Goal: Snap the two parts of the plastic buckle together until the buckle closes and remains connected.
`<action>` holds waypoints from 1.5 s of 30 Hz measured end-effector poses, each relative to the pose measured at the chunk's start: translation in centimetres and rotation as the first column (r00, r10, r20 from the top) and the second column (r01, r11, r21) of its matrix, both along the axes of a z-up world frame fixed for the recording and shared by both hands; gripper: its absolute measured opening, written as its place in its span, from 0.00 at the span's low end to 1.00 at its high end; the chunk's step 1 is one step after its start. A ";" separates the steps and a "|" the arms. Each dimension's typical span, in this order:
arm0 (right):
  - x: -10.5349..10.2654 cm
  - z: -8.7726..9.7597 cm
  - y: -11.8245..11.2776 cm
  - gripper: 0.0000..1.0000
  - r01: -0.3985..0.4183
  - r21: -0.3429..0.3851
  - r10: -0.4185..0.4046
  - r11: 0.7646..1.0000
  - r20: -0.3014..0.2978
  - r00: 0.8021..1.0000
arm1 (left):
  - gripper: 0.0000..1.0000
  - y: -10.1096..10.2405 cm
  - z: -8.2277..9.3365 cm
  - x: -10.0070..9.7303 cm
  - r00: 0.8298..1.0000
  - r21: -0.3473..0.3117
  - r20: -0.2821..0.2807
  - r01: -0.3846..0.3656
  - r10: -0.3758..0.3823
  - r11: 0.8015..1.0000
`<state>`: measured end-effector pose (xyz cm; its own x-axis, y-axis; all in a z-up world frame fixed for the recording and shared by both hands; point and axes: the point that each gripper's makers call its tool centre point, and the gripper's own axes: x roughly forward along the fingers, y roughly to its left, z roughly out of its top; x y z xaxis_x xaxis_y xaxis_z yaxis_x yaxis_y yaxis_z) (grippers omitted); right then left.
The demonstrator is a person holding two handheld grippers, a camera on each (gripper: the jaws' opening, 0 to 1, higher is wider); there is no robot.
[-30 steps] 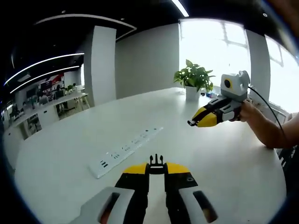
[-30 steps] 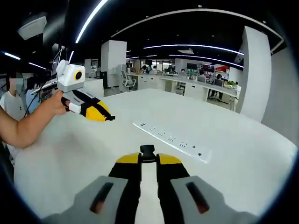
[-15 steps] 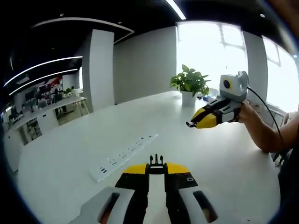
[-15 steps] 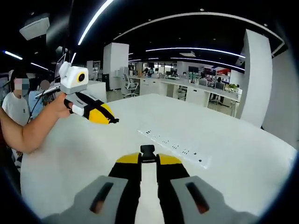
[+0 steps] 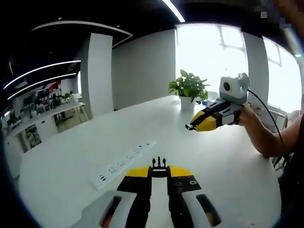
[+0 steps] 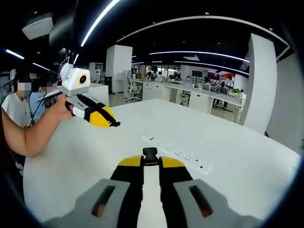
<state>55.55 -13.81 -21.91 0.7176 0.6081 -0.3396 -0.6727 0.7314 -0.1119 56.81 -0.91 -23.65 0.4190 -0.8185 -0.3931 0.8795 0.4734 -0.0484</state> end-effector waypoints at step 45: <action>-1.3 1.2 0.4 0.11 -0.024 -0.007 0.024 1.000 0.013 1.000 | 0.10 0.0 0.4 -0.2 1.000 0.005 -0.003 0.008 -0.008 1.000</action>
<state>54.26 -13.41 -20.70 0.7074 0.6227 -0.3343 -0.6883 0.7143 -0.1261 56.58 -0.92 -23.27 0.4112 -0.8200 -0.3981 0.8832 0.4665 -0.0487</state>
